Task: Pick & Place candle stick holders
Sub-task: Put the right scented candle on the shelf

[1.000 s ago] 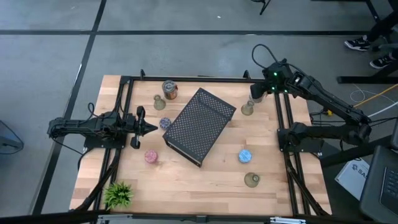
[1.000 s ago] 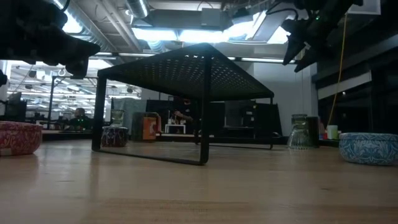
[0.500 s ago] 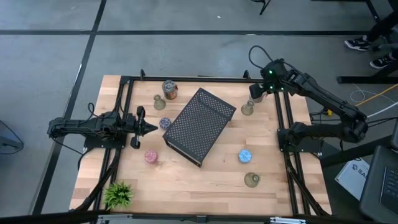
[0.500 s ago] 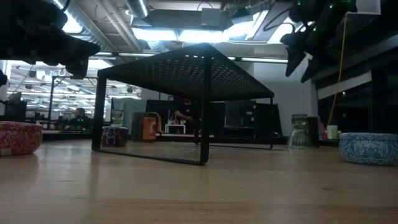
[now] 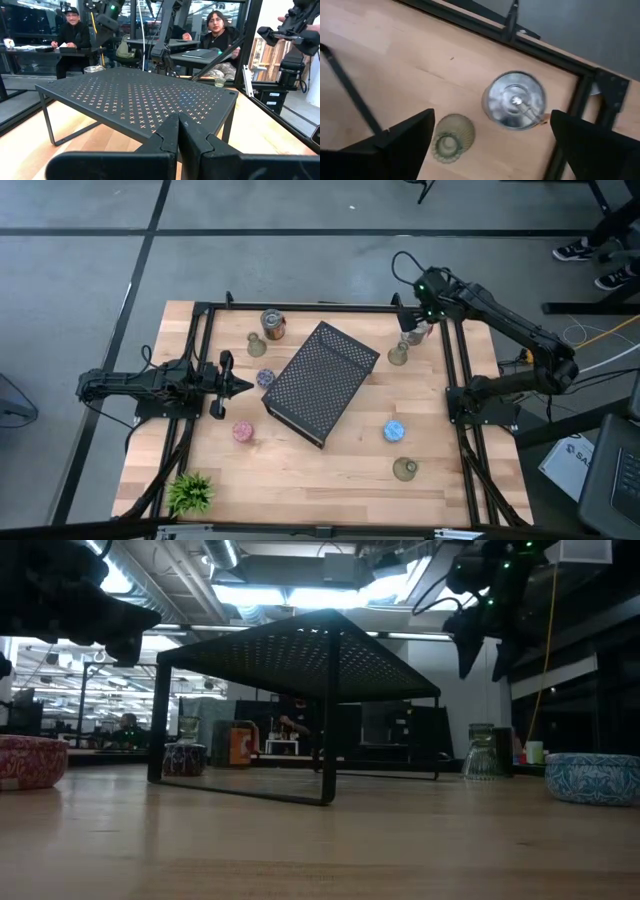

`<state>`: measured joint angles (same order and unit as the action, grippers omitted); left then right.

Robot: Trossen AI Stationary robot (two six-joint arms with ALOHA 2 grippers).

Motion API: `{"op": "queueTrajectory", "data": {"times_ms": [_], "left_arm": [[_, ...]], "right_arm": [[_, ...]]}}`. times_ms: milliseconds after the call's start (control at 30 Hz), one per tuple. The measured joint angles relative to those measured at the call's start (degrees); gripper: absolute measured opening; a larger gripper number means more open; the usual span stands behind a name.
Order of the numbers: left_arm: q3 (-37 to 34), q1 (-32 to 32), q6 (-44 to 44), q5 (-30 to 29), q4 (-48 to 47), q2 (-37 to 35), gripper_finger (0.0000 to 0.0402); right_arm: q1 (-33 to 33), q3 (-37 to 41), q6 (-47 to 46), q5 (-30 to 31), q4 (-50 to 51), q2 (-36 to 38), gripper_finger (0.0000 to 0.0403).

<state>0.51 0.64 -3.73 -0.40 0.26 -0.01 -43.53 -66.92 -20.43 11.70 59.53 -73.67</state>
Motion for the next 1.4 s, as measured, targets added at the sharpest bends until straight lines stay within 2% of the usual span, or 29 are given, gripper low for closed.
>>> {"op": "queueTrajectory", "data": {"times_ms": [467,600,767,1400], "left_arm": [[0.0,0.0,0.0,0.0,0.0,0.0,0.0002],[0.0,0.0,0.0,0.0,0.0,0.0,0.0002],[0.0,0.0,0.0,0.0,0.0,0.0,0.0002],[0.0,0.0,0.0,0.0,0.0,0.0,0.0002]], "right_arm": [[-6.0,-1.9,4.0,0.1,3.1,-9.4,0.0399],[-7.2,-1.9,4.4,-2.7,2.9,-11.8,0.0399],[-7.9,-1.9,4.6,-4.3,2.5,-14.4,0.0400],[-9.1,-2.0,4.6,-2.5,1.5,-21.1,0.0400]]}}
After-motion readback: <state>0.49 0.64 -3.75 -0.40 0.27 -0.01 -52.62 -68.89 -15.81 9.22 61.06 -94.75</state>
